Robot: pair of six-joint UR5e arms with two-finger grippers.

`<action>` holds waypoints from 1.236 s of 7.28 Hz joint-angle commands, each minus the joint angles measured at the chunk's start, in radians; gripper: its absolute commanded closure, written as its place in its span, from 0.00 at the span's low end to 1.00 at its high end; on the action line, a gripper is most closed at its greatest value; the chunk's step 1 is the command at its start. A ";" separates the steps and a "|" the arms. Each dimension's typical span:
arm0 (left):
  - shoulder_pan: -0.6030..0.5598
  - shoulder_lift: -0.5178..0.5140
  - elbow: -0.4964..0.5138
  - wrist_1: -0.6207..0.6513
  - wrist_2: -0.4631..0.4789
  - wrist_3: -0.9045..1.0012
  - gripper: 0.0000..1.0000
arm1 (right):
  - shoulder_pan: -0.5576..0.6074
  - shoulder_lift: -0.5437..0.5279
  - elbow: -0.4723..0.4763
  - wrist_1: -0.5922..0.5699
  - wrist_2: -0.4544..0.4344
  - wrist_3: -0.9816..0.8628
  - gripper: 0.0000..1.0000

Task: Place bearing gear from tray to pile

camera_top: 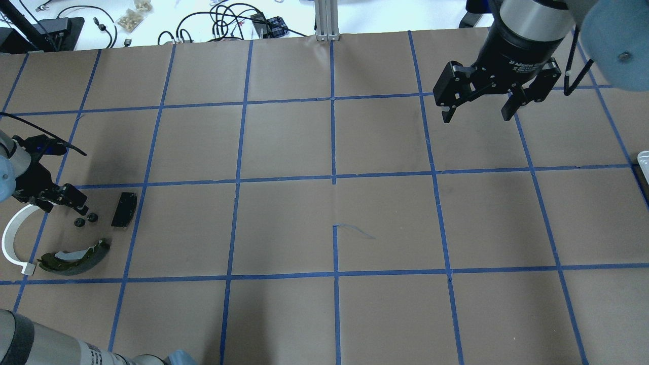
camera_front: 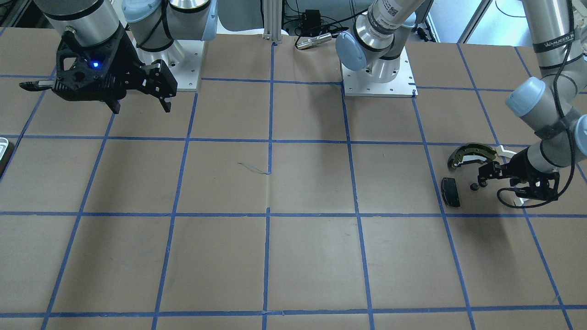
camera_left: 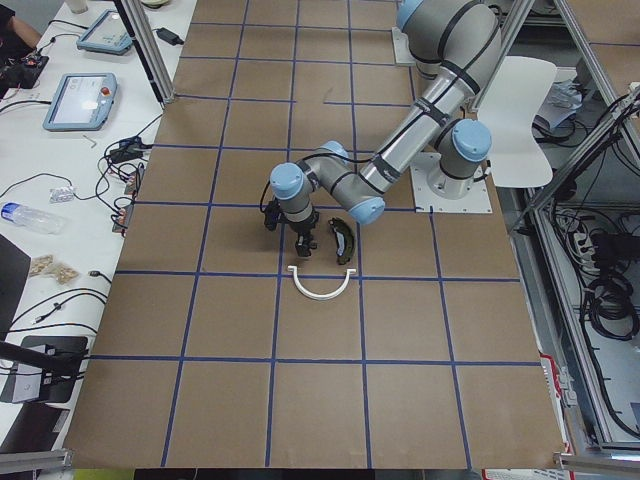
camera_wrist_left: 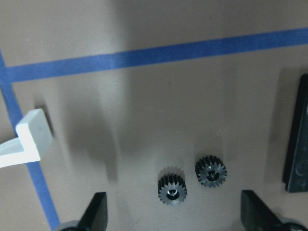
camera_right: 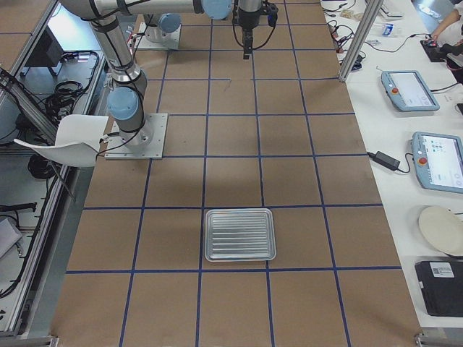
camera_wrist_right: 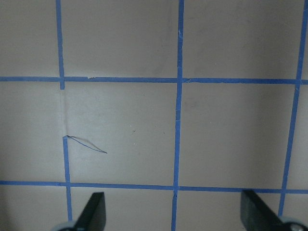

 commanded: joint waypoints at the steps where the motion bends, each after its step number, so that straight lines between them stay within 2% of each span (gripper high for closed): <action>1: -0.067 0.064 0.088 -0.151 -0.016 -0.166 0.00 | -0.002 0.000 0.000 0.002 0.000 0.000 0.00; 2: -0.140 0.107 0.114 -0.211 -0.027 -0.190 0.00 | -0.002 0.000 0.000 0.002 0.000 0.000 0.00; 6: -0.425 0.275 0.165 -0.403 -0.079 -0.517 0.00 | -0.002 0.000 0.000 0.003 0.000 0.000 0.00; 9: -0.598 0.405 0.169 -0.504 -0.084 -0.582 0.00 | -0.002 0.000 0.000 0.002 0.000 -0.002 0.00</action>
